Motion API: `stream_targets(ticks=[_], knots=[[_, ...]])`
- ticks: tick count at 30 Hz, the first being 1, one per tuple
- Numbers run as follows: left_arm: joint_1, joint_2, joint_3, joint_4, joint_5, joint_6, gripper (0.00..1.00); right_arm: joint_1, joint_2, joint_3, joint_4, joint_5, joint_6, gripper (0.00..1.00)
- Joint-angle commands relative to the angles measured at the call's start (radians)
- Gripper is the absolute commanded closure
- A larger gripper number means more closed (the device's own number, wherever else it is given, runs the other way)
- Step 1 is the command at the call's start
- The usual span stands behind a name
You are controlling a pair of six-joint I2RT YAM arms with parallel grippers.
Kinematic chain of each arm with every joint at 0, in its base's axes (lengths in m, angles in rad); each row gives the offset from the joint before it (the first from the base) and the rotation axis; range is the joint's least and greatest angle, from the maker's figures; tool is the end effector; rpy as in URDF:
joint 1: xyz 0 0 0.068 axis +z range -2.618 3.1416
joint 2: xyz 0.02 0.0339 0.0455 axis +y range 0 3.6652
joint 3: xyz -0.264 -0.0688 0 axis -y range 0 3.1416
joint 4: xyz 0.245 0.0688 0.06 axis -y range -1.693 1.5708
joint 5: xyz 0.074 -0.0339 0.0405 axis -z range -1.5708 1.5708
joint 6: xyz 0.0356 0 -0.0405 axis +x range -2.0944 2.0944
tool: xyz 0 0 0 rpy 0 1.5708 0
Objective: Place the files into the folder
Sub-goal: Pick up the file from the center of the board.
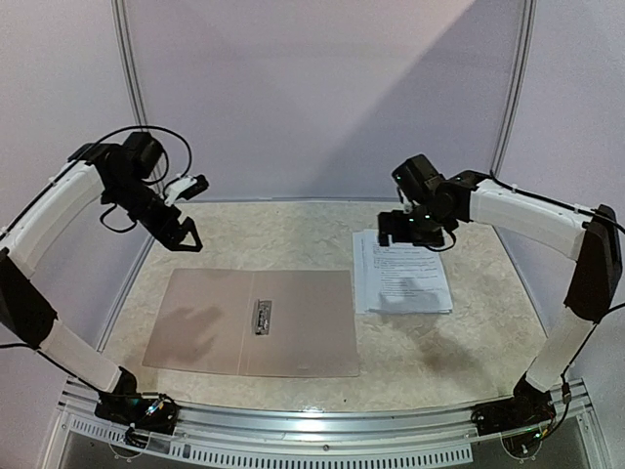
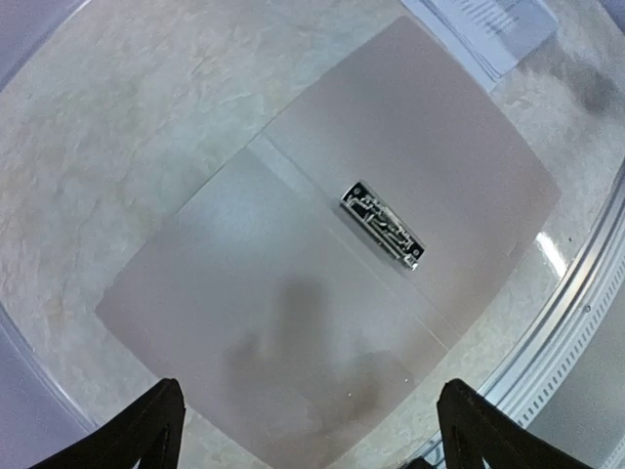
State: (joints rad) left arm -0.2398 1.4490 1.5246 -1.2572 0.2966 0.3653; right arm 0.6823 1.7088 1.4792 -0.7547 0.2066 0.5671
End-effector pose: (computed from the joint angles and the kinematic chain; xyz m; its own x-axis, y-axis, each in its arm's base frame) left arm 0.2585 -0.0739 0.3539 -0.7198 0.5277 -0.4510 0.6338 0.7646 -0.1170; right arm 0.2908 0.2269 0.2870 -0.8294 0.0035 -0.5586 -0.0990 0.9832 0.1532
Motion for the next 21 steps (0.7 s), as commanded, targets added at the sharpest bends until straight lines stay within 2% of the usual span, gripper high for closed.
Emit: stream_targets(ticks=[1, 3, 6, 9, 13, 19, 21], knots=[[-0.157, 0.149, 0.124, -0.028, -0.055, -0.023, 0.08, -0.171, -0.012, -0.071, -0.167, 0.070, -0.112, 0.01], [-0.217, 0.243, 0.208, -0.047, -0.065, -0.028, 0.09, -0.257, 0.002, -0.087, -0.128, 0.022, -0.163, 0.04], [-0.287, 0.379, 0.308, -0.072, -0.059, -0.033, 0.09, -0.382, 0.060, -0.076, -0.082, -0.088, -0.204, 0.13], [-0.329, 0.483, 0.380, -0.086, -0.059, -0.033, 0.09, -0.447, 0.145, -0.010, -0.085, -0.119, -0.246, 0.17], [-0.343, 0.569, 0.438, -0.087, -0.043, -0.039, 0.09, -0.490, 0.298, 0.065, -0.108, -0.165, -0.283, 0.26], [-0.343, 0.643, 0.490, -0.093, -0.047, -0.041, 0.09, -0.510, 0.384, 0.098, -0.069, -0.284, -0.313, 0.34], [-0.343, 0.657, 0.493, -0.091, -0.055, -0.037, 0.09, -0.510, 0.415, 0.124, -0.071, -0.300, -0.314, 0.40]])
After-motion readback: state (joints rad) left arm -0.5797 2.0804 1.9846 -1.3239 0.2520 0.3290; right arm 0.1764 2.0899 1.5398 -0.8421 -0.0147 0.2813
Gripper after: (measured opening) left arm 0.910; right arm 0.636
